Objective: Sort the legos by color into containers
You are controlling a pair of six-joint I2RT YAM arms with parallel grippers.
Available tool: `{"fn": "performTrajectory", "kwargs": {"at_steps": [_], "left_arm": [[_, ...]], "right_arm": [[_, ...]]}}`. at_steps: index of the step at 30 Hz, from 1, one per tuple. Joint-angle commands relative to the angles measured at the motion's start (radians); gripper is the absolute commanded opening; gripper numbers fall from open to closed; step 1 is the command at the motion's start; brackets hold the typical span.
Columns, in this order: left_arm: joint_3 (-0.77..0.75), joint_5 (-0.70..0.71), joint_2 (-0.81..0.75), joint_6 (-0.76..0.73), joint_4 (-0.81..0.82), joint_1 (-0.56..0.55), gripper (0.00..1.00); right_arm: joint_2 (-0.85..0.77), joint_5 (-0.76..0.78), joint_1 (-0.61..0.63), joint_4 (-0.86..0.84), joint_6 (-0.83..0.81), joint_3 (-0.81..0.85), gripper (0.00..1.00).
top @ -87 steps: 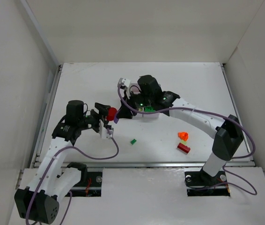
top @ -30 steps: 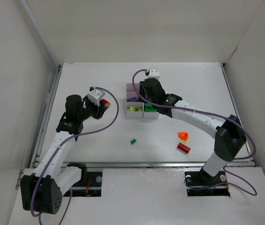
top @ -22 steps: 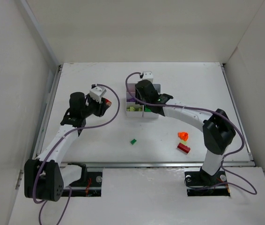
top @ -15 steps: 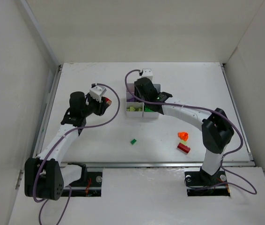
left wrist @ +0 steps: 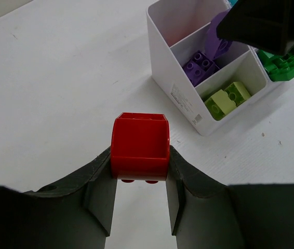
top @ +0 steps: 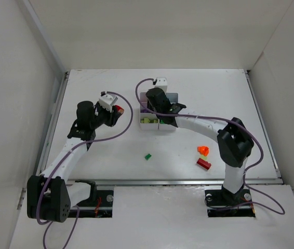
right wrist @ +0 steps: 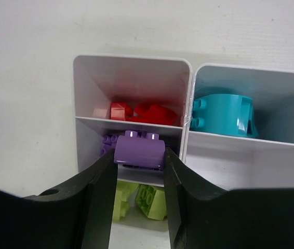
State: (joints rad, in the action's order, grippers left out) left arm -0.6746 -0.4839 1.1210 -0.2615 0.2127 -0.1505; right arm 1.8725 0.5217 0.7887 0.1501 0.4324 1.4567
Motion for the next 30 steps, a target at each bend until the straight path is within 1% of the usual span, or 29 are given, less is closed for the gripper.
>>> {"fn": "performTrajectory", "kwargs": {"at_steps": [1, 5, 6, 7, 8, 9, 10, 11, 12, 13, 16, 17, 21, 23, 25, 28, 29, 30], "left_arm": [[-0.005, -0.002, -0.046, 0.019, 0.056, -0.006, 0.00], [-0.005, -0.002, -0.046, 0.019, 0.056, -0.006, 0.00], [-0.005, -0.002, -0.046, 0.019, 0.056, -0.006, 0.00], [-0.005, -0.002, -0.046, 0.019, 0.056, -0.006, 0.00], [-0.005, -0.002, -0.046, 0.019, 0.056, -0.006, 0.00], [-0.005, -0.002, -0.046, 0.019, 0.056, -0.006, 0.00], [-0.005, -0.002, -0.046, 0.019, 0.056, -0.006, 0.00], [-0.005, -0.002, -0.046, 0.019, 0.056, -0.006, 0.00], [-0.005, -0.013, -0.046, 0.019, 0.056, -0.006, 0.00], [-0.005, -0.013, -0.046, 0.009, 0.056, -0.006, 0.00], [-0.023, -0.024, -0.046, -0.001, 0.056, -0.006, 0.00], [-0.023, -0.036, -0.046, -0.001, 0.056, -0.006, 0.00], [-0.042, -0.058, -0.035, -0.010, 0.047, -0.006, 0.00], [-0.054, -0.093, -0.026, -0.028, 0.047, -0.015, 0.00], [-0.065, -0.128, -0.015, -0.028, 0.056, -0.015, 0.00], [-0.101, -0.137, 0.028, -0.045, 0.056, -0.041, 0.00], [-0.115, -0.137, 0.052, -0.060, 0.047, -0.053, 0.00], [-0.129, -0.137, 0.065, -0.071, 0.047, -0.078, 0.00]], "right_arm": [[0.014, 0.046, 0.020, -0.043, 0.032, 0.021, 0.00], [0.024, 0.055, 0.038, -0.043, 0.010, 0.011, 0.00], [0.024, 0.044, 0.038, -0.043, 0.009, 0.011, 0.05], [0.024, 0.035, 0.038, -0.043, -0.001, 0.011, 0.15], [0.011, 0.026, 0.038, -0.043, -0.012, 0.011, 0.28], [0.011, 0.006, 0.038, -0.043, -0.012, 0.011, 0.37], [-0.001, -0.003, 0.038, -0.043, -0.024, 0.011, 0.50], [-0.015, -0.003, 0.038, -0.043, -0.038, 0.011, 0.55], [-0.015, -0.015, 0.038, -0.043, -0.038, 0.011, 0.58], [-0.030, -0.015, 0.038, -0.043, -0.052, 0.002, 0.70], [-0.073, -0.015, 0.047, -0.043, -0.061, -0.007, 0.90], [-0.085, -0.005, 0.047, -0.043, -0.061, -0.016, 1.00], [-0.202, 0.053, 0.047, -0.043, -0.083, -0.035, 1.00], [-0.246, 0.095, 0.047, -0.043, -0.101, -0.035, 1.00], [-0.298, 0.104, 0.029, -0.043, -0.133, -0.035, 1.00], [-0.355, 0.057, -0.046, -0.043, -0.133, -0.055, 1.00], [-0.366, 0.026, -0.075, -0.043, -0.133, -0.070, 1.00], [-0.366, -0.045, -0.132, -0.043, -0.133, -0.070, 1.00]]}}
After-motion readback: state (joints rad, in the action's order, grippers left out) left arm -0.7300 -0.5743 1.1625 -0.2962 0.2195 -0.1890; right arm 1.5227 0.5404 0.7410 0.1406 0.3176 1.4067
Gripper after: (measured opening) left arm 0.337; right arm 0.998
